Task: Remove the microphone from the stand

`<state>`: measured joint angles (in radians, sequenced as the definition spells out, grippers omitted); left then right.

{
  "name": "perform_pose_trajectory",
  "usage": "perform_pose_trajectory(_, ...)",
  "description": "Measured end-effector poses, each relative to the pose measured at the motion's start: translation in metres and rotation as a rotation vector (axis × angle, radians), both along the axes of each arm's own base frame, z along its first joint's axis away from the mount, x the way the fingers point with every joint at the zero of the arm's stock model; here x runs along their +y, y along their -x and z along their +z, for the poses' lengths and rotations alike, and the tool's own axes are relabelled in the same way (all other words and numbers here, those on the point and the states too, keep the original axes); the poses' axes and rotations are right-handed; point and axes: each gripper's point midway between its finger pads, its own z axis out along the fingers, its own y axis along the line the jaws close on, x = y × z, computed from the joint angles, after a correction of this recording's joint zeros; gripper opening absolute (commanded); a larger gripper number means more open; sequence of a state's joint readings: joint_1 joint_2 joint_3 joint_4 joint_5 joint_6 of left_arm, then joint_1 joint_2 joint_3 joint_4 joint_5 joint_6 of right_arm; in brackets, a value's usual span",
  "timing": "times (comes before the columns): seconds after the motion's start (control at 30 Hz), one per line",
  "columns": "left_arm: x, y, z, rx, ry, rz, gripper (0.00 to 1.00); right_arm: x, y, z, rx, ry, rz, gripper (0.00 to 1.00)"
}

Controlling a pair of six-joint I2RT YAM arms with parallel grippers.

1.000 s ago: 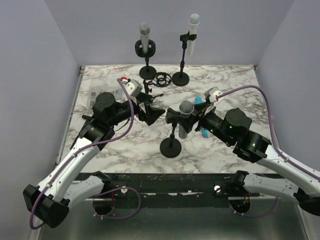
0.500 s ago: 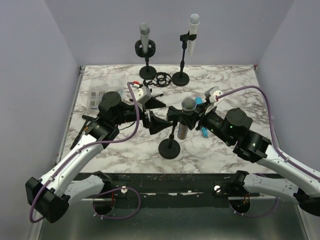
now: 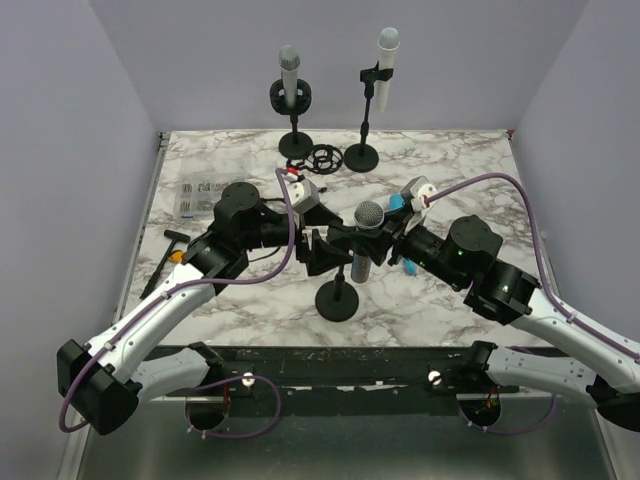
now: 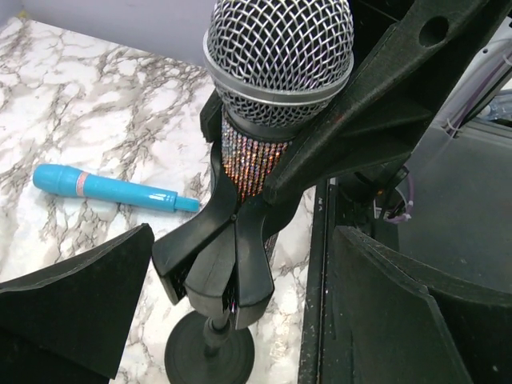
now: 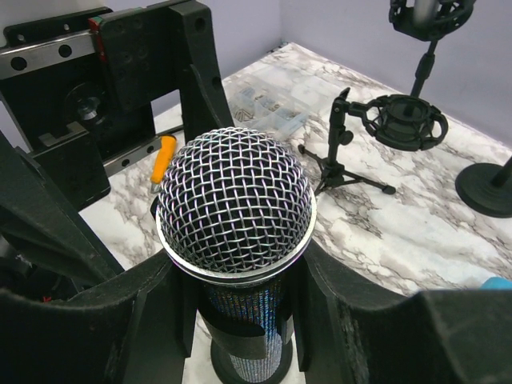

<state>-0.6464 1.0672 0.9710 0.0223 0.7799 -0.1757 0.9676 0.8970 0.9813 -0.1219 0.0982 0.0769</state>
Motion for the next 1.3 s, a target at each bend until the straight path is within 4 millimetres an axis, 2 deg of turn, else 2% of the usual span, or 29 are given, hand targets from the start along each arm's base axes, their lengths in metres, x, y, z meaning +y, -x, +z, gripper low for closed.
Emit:
perform_pose_trajectory(0.1,-0.003,0.003,-0.002,0.0,-0.007,-0.02,0.87,0.004,0.002,0.0,-0.002,-0.001,0.02,0.27)
perform_pose_trajectory(0.13,-0.004,0.004,-0.002,0.0,-0.01,-0.029,0.83,0.004,0.002,0.0,-0.002,-0.002,0.023,0.3)
perform_pose_trajectory(0.27,-0.007,0.006,-0.004,-0.006,-0.02,-0.045,0.72,0.004,0.002,0.0,-0.004,-0.002,0.024,0.59)
perform_pose_trajectory(0.33,-0.007,0.006,-0.005,-0.008,-0.024,-0.045,0.72,0.004,0.002,0.001,0.001,-0.009,0.023,0.73)
perform_pose_trajectory(0.4,-0.007,0.007,-0.006,-0.006,-0.028,-0.049,0.71,0.004,0.003,0.003,0.009,-0.026,0.021,0.81)
perform_pose_trajectory(0.47,-0.007,0.008,-0.008,0.0,-0.034,-0.054,0.71,0.003,0.003,0.005,0.014,-0.034,0.017,0.84)
perform_pose_trajectory(0.63,-0.008,0.009,-0.011,0.013,-0.047,-0.056,0.71,0.001,0.003,0.017,0.011,-0.065,0.005,0.85)
perform_pose_trajectory(0.93,-0.008,0.009,-0.009,0.005,-0.047,-0.057,0.69,0.002,0.002,0.019,0.022,-0.077,-0.004,0.56)
perform_pose_trajectory(1.13,-0.007,0.008,-0.01,0.003,-0.049,-0.056,0.69,0.003,0.002,0.019,0.023,-0.078,0.0,0.27)
perform_pose_trajectory(1.2,-0.008,0.008,-0.01,0.003,-0.049,-0.056,0.69,0.003,0.002,0.019,0.022,-0.078,0.0,0.21)
perform_pose_trajectory(1.3,-0.008,0.008,-0.01,0.003,-0.049,-0.056,0.66,0.003,0.002,0.019,0.022,-0.078,0.0,0.17)
